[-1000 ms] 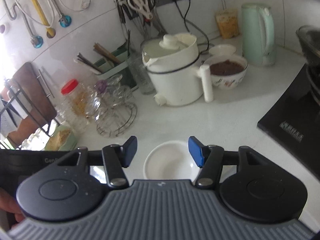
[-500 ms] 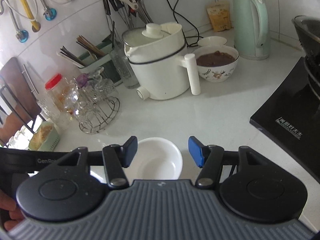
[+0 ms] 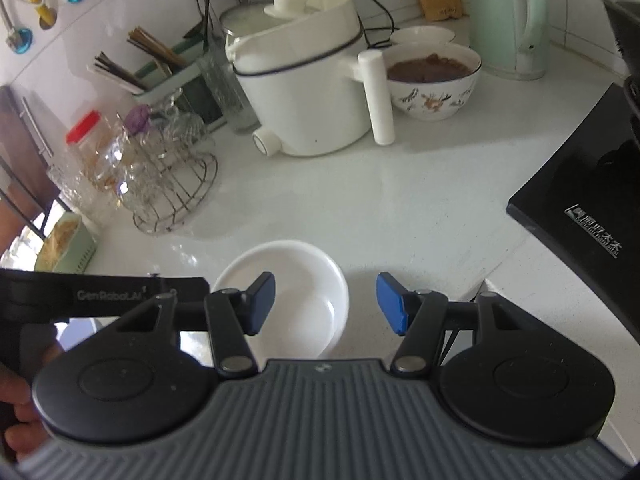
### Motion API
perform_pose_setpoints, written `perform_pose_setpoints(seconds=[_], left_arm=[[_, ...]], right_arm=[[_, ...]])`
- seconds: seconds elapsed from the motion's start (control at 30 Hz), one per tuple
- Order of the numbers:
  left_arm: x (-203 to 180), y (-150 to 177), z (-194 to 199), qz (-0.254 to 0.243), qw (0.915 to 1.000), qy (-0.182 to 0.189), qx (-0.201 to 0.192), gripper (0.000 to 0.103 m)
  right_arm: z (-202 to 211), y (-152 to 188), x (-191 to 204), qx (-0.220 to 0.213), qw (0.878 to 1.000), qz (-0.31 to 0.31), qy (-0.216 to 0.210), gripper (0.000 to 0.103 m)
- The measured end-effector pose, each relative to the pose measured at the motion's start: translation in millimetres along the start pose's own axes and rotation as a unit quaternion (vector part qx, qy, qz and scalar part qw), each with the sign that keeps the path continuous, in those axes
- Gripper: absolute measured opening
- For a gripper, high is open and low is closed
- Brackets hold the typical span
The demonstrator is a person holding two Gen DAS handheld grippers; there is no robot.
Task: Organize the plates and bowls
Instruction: 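Move both grippers toward the white ceramic bowl, then close both grippers side by side on the white bowl's rim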
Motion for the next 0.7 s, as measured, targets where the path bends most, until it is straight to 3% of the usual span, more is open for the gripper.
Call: perform_pose_setpoints(seconds=[0.1,0.23,0.37,0.53,0.7], left_arm=[[2.9,7.5,-8.2,0.011,0.9998,0.001,0.015,0.051],[8.4,18.0,-15.5,0.033,0.9989,0.008,0.032,0.05],[8.7,23.3,-18.4,0.049,0.9974,0.03,0.043,0.039],[2.6,26.8,-21.6,0.041,0.9976,0.023,0.051,0.034],[-3.9,26.8,-27.2,0.036,0.9978,0.022,0.052,0.015]], right_arm=[[-8.0,5.5,-1.1,0.013,1.0,-0.002,0.001,0.051],[-14.4,9.3,-3.1,0.018,1.0,-0.007,0.003,0.049],[-21.8,12.8,-7.3,0.029,0.999,-0.018,0.007,0.041],[-28.0,17.2,-9.8,0.04,0.999,-0.026,0.009,0.032],[-31.6,20.4,-11.2,0.042,0.999,-0.03,0.008,0.019]])
Point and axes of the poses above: each gripper's, at about its wrist camera, not at the fingertips, and z roughly against the way its jaws point, x to its left, y to its underside, the point moved 8 cm from there along -z, roughly the way its jaws point, and after that the axes turned 7 degrees about -x, right-handed, at the moved point
